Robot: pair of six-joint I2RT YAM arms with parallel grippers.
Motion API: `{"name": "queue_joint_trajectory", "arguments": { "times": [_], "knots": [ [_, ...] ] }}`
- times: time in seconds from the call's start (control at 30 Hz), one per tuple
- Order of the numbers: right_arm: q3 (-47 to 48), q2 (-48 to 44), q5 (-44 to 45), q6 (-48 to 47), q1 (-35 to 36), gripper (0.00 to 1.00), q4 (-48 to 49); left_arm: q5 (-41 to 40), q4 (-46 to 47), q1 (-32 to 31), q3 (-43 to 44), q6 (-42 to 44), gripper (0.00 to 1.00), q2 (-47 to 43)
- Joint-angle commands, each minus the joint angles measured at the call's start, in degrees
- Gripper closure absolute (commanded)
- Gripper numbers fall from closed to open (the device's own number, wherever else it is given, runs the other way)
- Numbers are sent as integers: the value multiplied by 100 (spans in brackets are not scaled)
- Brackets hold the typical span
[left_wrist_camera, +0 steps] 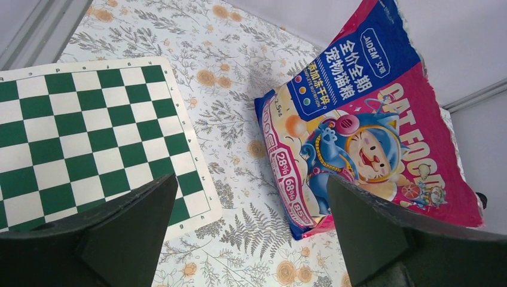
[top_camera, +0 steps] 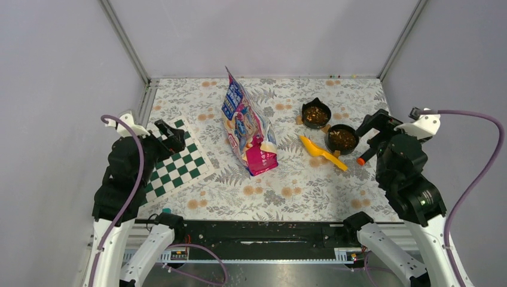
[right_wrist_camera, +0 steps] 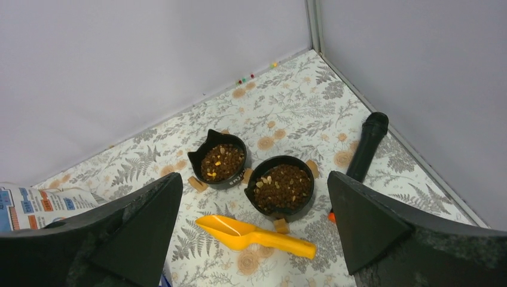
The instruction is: Serve the pet food
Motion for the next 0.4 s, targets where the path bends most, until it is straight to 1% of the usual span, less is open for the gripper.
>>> {"name": "queue_joint_trajectory", "arguments": {
  "times": [0.0, 0.1, 0.2, 0.37],
  "knots": [
    [104, -222, 236, 329, -12, 1, -592, -12, -199, -1, 296, 11, 1, -95],
    [191, -352, -66, 518, -12, 1, -1069, 334, -250, -1, 309, 9, 1, -233],
    [69, -524, -370, 624, -17, 1, -1476, 406, -250, 0, 70, -11, 1, -505],
    [-581, -1123, -1190, 691, -12, 1, -1693, 635, -361, -1, -279, -1, 1, -932]
  ]
}}
